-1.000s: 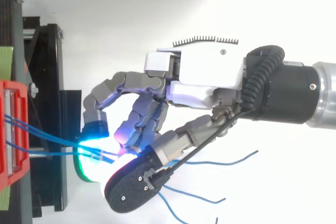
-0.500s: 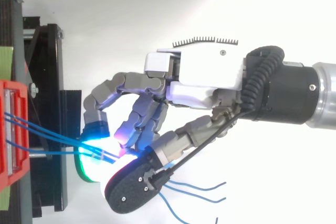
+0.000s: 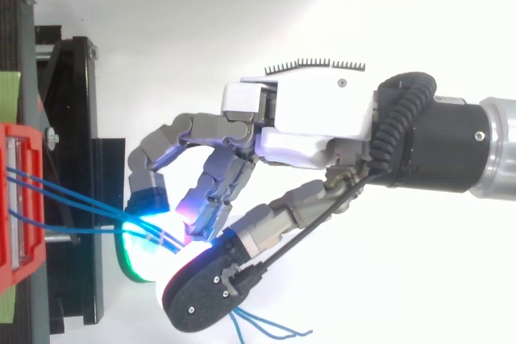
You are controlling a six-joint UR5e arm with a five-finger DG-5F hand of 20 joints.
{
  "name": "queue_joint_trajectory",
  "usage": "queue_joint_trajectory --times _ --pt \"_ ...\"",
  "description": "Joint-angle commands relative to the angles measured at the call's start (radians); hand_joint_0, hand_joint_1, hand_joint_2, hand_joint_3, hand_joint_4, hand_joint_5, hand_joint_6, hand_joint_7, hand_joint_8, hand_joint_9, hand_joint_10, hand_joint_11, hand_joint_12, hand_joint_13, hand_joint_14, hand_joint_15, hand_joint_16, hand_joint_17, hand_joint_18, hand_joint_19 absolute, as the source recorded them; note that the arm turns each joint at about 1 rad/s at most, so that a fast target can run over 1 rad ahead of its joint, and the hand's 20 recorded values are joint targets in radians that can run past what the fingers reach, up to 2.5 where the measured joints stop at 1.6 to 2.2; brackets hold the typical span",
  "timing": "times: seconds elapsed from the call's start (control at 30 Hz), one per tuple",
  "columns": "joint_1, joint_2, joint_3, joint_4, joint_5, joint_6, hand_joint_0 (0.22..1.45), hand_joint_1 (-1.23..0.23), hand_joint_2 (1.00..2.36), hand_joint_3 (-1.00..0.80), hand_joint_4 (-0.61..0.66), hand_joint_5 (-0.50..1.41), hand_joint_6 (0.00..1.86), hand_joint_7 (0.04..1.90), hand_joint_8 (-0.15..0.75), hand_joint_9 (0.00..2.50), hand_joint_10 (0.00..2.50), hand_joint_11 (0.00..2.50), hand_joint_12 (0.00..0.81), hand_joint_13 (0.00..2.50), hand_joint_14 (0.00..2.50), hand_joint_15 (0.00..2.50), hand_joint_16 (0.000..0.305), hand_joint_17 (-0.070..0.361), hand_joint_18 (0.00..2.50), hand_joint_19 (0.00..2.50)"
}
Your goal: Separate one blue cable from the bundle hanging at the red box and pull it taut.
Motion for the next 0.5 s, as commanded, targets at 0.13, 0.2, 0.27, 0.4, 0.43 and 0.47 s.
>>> queue_joint_trajectory --times 0.13,0.2,0.27,0.4,0.43,0.47 --pt "0.000 0.000 -0.001 0.000 0.000 0.000 0.77 -0.86 1.00 -0.47 0.06 -0.22 0.89 1.24 0.285 1.01 0.02 1.06 0.265 1.29 0.02 0.54 0.012 0.027 0.80 0.30" --pt "0.000 0.000 -0.001 0.000 0.000 -0.001 0.77 -0.85 1.00 -0.47 0.06 -0.22 0.89 1.24 0.284 1.01 0.02 1.07 0.272 1.32 0.02 0.64 0.012 0.027 0.81 0.31" --pt "0.000 0.000 -0.001 0.000 0.000 -0.001 0.77 -0.85 1.00 -0.47 0.06 -0.22 0.89 1.24 0.283 1.01 0.02 1.08 0.278 1.35 0.02 0.72 0.012 0.028 0.81 0.32" --pt "0.000 0.000 -0.001 0.000 0.000 -0.001 0.77 -0.85 1.00 -0.47 0.06 -0.22 0.89 1.24 0.278 1.00 0.02 1.09 0.297 1.42 0.03 0.97 0.014 0.032 0.83 0.34" --pt "0.000 0.000 -0.001 0.000 0.000 -0.001 0.77 -0.85 1.00 -0.47 0.06 -0.22 0.89 1.24 0.278 1.00 0.02 1.09 0.292 1.43 0.03 1.02 0.015 0.033 0.83 0.35" --pt "0.000 0.001 -0.001 0.000 0.000 -0.001 0.77 -0.85 1.00 -0.47 0.06 -0.22 0.89 1.24 0.278 1.00 0.02 1.10 0.288 1.46 0.03 1.08 0.015 0.033 0.83 0.36"
